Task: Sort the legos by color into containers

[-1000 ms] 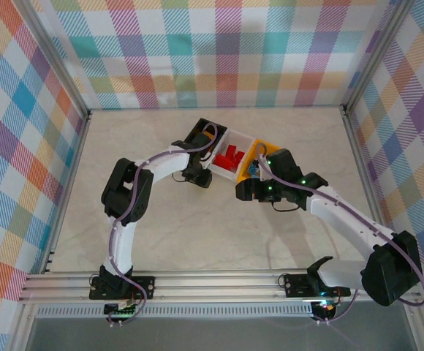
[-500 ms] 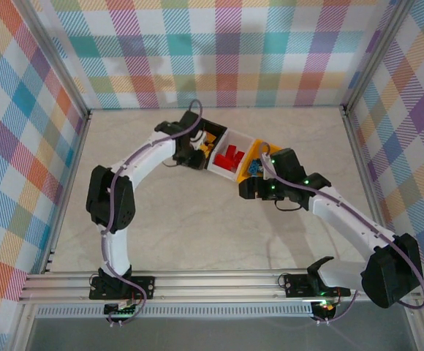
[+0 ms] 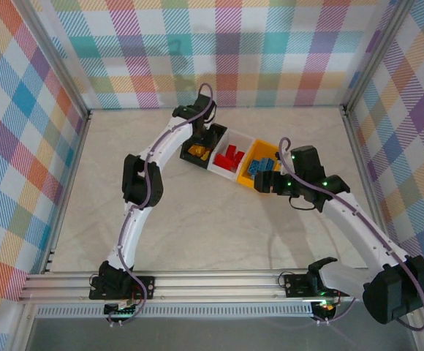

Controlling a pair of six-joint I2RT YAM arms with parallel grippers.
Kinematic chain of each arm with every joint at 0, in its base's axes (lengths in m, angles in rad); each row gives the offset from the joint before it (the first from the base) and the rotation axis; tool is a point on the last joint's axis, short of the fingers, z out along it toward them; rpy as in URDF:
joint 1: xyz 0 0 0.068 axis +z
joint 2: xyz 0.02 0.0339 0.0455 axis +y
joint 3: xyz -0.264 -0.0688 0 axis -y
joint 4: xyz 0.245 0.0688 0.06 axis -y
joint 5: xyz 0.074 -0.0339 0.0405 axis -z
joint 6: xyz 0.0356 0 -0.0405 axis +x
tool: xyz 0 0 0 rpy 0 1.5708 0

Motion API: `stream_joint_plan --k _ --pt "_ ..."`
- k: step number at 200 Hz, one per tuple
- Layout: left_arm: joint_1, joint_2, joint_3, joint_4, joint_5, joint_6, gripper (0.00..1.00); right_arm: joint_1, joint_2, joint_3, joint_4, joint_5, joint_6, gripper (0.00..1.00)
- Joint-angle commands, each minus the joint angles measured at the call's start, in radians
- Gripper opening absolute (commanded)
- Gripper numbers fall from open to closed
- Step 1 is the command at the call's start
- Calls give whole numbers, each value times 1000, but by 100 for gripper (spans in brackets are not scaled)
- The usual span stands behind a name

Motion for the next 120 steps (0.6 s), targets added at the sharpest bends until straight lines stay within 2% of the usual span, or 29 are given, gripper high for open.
stream_joint_plan --k 1,31,56,74,82,86,90,92,120 --pt "11 -14 44 -37 3 -18 56 -31 -14 22 -13 0 -11 74" --pt "12 -88 30 -39 9 -20 62 -98 -5 43 8 -29 -41 75" --pt "12 -224 -36 -36 -14 -27 68 -223 4 67 42 -56 -129 78" --pt "19 -379 -188 9 -42 -45 72 -332 26 69 81 -68 -206 79" --pt "26 -459 -280 42 -37 -58 77 -375 49 69 98 -71 -225 80" --pt "31 -497 -327 56 -38 -68 83 -396 63 68 107 -76 -230 80" --pt "35 -533 -370 69 -40 -78 97 -416 78 66 120 -81 -232 80" --pt "39 -551 -393 74 -37 -87 99 -426 87 66 126 -84 -232 81" --pt "76 -752 -668 97 -30 -194 100 -481 207 23 252 -74 -284 81"
